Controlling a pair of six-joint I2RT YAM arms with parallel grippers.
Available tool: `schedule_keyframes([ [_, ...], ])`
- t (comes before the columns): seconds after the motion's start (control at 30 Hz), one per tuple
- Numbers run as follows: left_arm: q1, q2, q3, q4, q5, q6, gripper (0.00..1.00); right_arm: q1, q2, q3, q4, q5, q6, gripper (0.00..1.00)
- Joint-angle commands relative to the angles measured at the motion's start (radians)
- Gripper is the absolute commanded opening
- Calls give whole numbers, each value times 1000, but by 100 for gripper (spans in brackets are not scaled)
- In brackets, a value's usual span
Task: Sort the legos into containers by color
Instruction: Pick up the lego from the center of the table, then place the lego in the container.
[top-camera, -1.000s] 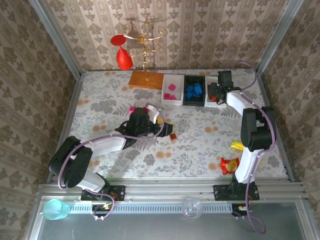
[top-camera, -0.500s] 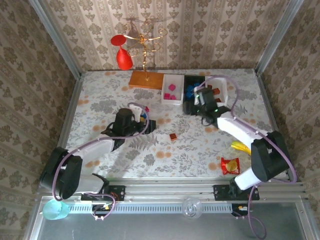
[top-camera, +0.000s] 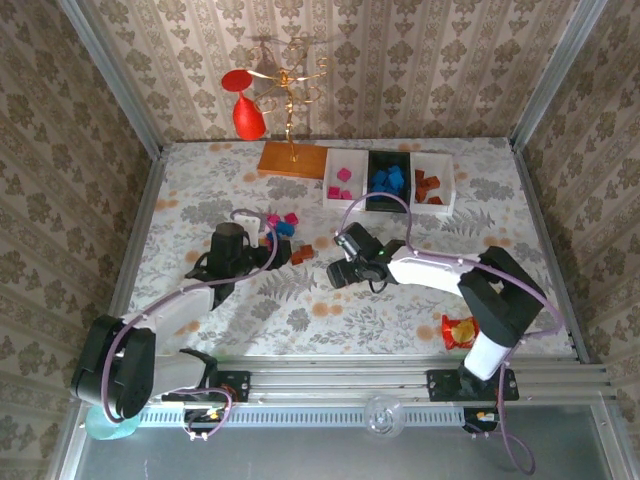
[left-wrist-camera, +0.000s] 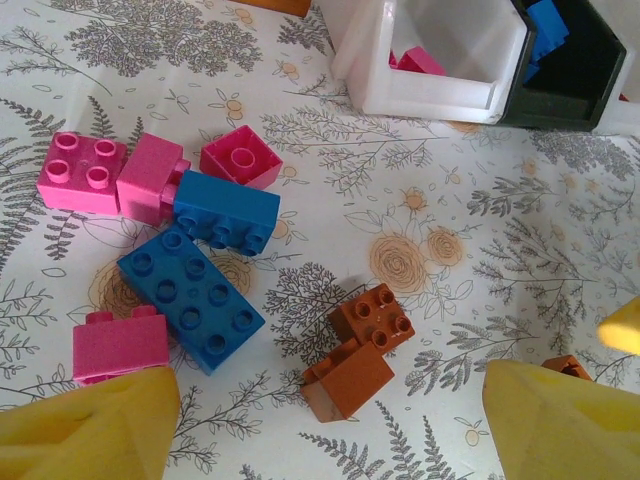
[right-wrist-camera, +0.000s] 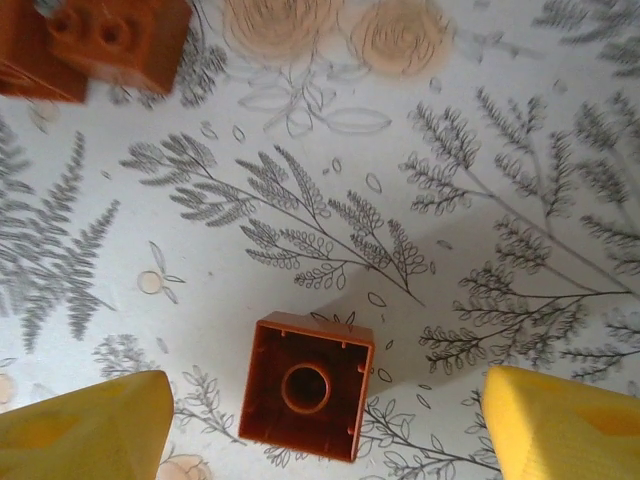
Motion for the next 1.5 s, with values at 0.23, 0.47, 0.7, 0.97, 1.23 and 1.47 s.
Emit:
schedule_keyframes([
  [0.23,4,-11,-18,35,23,-32,81,19,101,62,-19,59,40,59],
  [0.47,3,2,-5,41,44,-33,81,14,46,39,-10,67,28,39],
  [0.7,-48,32,20,119,121,-21,81,-65,-105,-1,13,82,-5,37],
  [0.97,-180,114,120,138,118,7,81,-398,-249,-10,87,12,12,37],
  [1.23,-245,150,158,160,107,-4,81,-611,-86,178,91,134,-1,38],
  [1.47,-256,137,160,146,100,-2,81,-655,170,409,47,224,-36,41],
])
